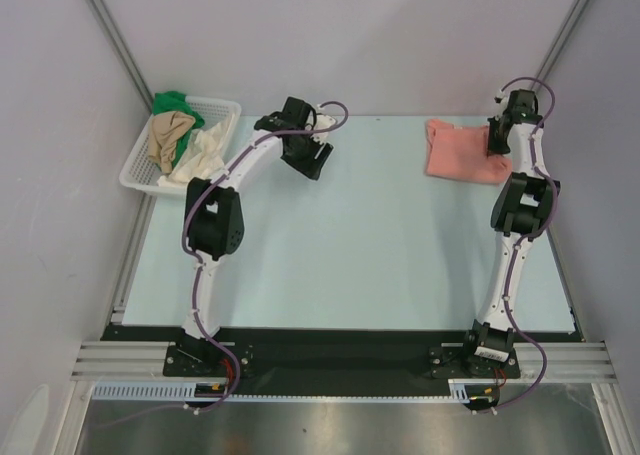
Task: Fold and stack the t-shirts
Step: Neatly place the folded tshirt to the corner
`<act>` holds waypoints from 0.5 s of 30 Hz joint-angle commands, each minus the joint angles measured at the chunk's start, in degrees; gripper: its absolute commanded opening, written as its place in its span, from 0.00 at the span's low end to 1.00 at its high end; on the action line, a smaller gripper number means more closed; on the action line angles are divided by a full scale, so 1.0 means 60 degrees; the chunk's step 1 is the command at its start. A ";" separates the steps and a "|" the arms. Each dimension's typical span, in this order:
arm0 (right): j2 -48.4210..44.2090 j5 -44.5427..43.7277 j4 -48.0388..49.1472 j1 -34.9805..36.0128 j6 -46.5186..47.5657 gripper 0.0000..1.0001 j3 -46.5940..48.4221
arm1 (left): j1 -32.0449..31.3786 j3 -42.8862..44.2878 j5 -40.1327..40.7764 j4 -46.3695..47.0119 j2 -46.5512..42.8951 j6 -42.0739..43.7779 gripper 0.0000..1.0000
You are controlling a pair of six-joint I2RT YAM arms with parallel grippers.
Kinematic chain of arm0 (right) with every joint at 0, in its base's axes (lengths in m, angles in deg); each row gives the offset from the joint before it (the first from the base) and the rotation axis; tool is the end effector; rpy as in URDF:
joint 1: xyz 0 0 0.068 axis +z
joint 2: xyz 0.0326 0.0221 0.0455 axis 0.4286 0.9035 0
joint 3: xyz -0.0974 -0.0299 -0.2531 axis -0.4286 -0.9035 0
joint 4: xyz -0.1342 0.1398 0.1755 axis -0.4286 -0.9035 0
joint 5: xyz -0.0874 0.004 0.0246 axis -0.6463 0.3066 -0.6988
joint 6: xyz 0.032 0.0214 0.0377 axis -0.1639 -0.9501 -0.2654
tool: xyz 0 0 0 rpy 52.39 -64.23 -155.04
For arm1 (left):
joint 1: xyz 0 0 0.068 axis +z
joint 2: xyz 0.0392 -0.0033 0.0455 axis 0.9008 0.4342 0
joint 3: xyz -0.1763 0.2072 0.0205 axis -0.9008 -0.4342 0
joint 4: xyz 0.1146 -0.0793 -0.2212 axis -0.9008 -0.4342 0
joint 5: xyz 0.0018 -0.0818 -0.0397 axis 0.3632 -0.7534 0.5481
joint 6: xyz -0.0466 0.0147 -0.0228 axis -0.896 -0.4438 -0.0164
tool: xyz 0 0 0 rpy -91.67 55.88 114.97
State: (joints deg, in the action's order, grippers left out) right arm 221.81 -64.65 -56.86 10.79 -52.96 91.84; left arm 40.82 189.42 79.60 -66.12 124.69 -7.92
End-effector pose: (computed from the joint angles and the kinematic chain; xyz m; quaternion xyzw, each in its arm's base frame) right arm 0.5448 -0.1393 0.1913 0.0153 0.9464 -0.0438 0.3197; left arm 0.4528 -0.2027 0.2407 0.3344 0.8985 -0.0983 0.2668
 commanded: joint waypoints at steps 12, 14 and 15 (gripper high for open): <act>0.0880 -0.3085 0.1657 -0.0102 -0.0076 0.00 0.1349 | -0.0414 -0.0014 0.0374 -0.0026 -0.0313 0.0388 0.70; 0.0982 -0.3144 0.1774 -0.0117 0.0040 0.00 0.1465 | -0.0444 0.0000 0.0404 -0.0040 -0.0313 0.0418 0.70; 0.1026 -0.3231 0.1877 -0.0117 0.0085 0.00 0.1510 | -0.0473 -0.0014 0.0433 -0.0040 -0.0327 0.0432 0.70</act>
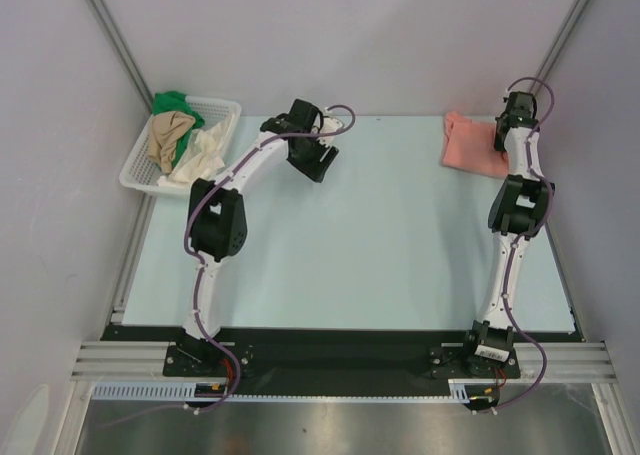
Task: Fold and stack the t-shirts
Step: Neatly place the folded tshirt to the corner
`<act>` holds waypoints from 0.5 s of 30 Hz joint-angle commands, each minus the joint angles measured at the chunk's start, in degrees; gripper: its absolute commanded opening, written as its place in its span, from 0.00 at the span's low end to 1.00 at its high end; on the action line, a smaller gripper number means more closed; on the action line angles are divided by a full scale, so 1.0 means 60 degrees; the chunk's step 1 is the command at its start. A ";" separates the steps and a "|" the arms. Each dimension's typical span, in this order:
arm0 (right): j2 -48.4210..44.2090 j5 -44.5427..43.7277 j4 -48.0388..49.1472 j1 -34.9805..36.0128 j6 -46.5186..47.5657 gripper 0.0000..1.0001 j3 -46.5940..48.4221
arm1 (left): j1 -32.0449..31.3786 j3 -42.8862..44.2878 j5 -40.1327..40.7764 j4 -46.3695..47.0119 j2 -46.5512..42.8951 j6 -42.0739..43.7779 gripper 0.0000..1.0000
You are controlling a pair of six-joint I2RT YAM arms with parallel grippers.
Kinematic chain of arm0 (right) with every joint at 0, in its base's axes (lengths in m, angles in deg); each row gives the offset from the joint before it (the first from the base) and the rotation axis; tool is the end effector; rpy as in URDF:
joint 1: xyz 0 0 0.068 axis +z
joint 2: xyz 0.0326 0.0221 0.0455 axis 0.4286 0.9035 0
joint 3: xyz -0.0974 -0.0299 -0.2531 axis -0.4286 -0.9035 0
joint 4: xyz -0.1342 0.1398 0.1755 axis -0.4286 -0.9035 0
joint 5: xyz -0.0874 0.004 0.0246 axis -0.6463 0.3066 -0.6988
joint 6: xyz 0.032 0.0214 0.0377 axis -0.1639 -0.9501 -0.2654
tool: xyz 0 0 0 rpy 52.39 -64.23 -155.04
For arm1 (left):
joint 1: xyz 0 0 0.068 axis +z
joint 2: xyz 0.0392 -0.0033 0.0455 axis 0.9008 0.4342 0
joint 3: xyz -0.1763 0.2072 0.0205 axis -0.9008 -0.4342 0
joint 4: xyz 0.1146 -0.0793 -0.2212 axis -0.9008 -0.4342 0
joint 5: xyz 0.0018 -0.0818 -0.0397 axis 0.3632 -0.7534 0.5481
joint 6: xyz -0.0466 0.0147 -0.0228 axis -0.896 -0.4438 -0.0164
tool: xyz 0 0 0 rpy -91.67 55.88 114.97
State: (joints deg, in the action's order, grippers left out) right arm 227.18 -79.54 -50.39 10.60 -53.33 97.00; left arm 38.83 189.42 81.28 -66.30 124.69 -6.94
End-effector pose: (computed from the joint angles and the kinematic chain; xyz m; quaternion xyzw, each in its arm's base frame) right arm 0.5620 -0.1553 0.1770 0.0659 0.9218 -0.1723 0.3409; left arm 0.4457 -0.2172 0.2404 0.3542 0.8924 -0.0866 0.2659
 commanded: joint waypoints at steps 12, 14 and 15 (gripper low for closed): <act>0.0350 -0.0751 0.1868 -0.0143 0.0689 0.00 0.0753 | -0.0405 -0.0234 0.0387 -0.0026 -0.0430 0.0371 0.70; 0.0379 -0.0781 0.1942 -0.0114 0.0762 0.00 0.0797 | -0.0434 -0.0249 0.0431 -0.0011 -0.0474 0.0415 0.70; 0.0394 -0.0868 0.1986 -0.0099 0.0791 0.00 0.0797 | -0.0449 -0.0249 0.0460 -0.0011 -0.0459 0.0415 0.70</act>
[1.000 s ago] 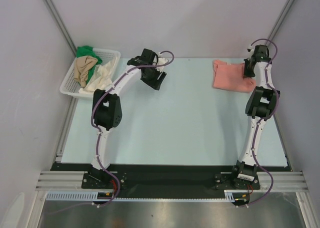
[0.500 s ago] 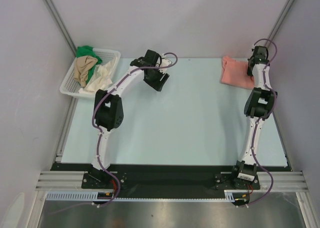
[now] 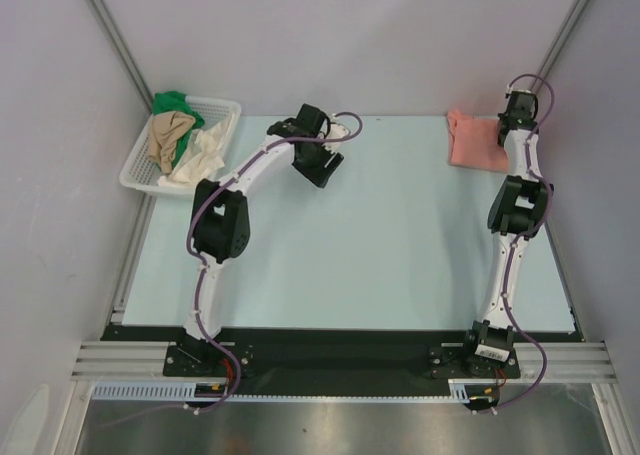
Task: Fold and stack the t-shirts
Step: Neatly place the folded tshirt to the corner
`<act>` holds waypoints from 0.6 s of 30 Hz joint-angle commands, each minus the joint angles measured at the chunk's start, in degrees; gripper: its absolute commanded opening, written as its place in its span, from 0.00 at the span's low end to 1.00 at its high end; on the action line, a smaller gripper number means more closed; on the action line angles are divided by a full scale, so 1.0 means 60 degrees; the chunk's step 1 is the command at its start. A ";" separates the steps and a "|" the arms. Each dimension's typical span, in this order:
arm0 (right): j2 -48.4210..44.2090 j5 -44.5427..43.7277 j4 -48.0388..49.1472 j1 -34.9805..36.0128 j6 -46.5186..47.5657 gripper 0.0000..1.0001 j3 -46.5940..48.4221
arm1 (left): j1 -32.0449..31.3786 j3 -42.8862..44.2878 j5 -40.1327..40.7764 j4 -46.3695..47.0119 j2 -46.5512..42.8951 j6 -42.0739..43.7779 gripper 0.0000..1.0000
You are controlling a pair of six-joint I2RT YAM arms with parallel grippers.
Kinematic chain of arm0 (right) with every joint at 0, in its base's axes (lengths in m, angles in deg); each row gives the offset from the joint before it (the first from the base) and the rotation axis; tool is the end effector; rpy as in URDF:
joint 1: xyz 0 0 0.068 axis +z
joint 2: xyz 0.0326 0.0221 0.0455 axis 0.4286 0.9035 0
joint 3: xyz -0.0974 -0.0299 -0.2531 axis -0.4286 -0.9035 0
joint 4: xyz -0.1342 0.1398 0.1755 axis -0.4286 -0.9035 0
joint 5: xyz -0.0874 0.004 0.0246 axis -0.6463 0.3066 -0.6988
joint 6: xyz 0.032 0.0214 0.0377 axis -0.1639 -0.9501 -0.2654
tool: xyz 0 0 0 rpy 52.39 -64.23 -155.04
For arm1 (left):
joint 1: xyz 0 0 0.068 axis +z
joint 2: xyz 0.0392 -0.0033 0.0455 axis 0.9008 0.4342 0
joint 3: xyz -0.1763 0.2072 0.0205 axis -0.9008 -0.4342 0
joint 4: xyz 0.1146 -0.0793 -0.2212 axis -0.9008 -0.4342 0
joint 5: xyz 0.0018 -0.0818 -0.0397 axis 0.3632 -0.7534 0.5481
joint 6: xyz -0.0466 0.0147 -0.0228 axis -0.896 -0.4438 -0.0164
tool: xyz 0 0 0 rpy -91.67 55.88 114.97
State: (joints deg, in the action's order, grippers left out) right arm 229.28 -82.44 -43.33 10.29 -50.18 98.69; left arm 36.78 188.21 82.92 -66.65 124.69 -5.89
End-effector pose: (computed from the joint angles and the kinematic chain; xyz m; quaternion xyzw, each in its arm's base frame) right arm 0.5729 -0.1633 0.1759 0.0588 0.8975 -0.2154 0.3804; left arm 0.4362 -0.2311 0.2334 0.3756 0.8883 -0.0742 0.2536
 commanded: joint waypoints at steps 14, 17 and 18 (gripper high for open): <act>0.0088 -0.1526 0.1350 0.0201 0.0428 0.02 0.0487 | -0.0136 -0.0122 0.0304 0.0047 -0.0620 0.0313 0.70; 0.0001 -0.1891 0.1483 0.0274 0.0458 0.36 0.0473 | -0.0136 -0.0019 0.0319 0.0076 -0.0635 0.0284 0.71; -0.0043 -0.1922 0.1483 0.0289 0.0400 0.46 0.0458 | -0.0136 0.0010 0.0333 0.0076 -0.0620 0.0284 0.71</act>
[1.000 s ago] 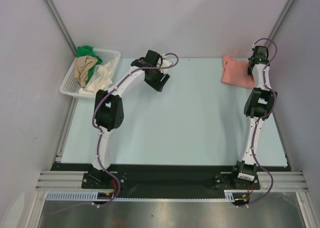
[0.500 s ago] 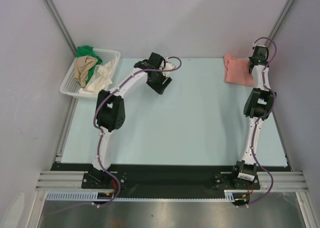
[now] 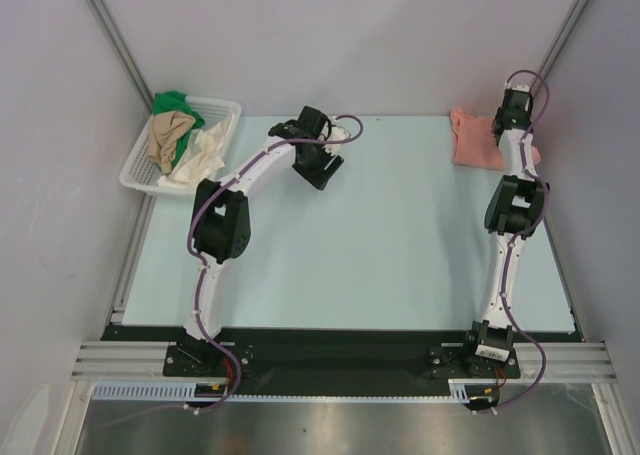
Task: Fold and stack the t-shirts
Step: Neatly place the folded tshirt to the corner, then reset both grippers
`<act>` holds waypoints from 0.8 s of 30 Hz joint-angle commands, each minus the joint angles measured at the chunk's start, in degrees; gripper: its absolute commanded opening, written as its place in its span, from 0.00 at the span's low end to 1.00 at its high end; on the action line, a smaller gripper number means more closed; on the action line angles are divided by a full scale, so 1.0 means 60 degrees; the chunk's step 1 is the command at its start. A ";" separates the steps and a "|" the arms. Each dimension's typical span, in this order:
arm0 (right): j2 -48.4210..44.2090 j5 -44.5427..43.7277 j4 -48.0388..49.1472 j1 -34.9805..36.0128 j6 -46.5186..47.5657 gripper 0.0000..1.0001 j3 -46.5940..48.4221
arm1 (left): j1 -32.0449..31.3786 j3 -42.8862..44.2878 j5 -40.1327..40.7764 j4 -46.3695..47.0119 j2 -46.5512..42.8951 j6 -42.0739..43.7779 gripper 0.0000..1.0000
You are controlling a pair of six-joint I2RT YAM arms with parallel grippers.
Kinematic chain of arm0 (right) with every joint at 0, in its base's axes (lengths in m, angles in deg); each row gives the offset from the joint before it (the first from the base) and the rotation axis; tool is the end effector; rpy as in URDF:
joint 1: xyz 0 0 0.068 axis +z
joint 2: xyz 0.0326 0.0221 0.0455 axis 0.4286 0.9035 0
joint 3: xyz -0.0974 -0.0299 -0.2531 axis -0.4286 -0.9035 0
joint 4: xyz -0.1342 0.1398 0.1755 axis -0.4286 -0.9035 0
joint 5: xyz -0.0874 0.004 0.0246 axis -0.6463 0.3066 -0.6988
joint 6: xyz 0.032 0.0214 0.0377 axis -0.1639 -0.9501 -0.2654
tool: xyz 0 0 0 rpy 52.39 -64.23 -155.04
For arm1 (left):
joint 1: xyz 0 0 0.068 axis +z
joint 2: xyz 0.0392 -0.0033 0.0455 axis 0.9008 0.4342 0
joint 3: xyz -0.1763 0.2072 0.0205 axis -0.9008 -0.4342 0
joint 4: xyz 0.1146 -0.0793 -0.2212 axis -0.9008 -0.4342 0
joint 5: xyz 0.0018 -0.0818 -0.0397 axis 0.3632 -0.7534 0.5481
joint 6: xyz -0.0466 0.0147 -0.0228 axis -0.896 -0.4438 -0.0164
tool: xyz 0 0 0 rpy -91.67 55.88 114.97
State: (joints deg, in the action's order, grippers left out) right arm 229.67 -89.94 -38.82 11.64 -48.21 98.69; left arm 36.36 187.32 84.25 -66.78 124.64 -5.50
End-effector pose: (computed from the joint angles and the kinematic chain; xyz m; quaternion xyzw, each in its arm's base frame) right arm 0.5798 -0.1552 0.1796 0.0670 0.8747 -0.2782 0.3912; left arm 0.4334 -0.2328 0.2289 0.3799 0.8894 -0.0625 0.2466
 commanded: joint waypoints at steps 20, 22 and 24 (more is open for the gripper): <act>-0.4457 0.0679 -0.1289 0.1673 -0.2271 1.00 -0.3508 | 0.0284 0.0613 -0.0048 0.1167 -0.1697 -0.1113 0.94; -0.5014 0.0019 -0.1245 0.2258 -0.2361 1.00 -0.4928 | 0.0431 0.0862 -0.0561 0.1153 -0.1712 -0.1304 1.00; -0.5572 -0.1123 -0.1390 0.2916 -0.2360 1.00 -0.6068 | 0.0636 0.0616 -0.0926 0.1342 -0.1901 -0.1422 1.00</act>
State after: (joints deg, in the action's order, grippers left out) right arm 200.45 -89.74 -44.66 24.65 -59.88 69.05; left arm 37.98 189.40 82.53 -61.82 117.74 -10.87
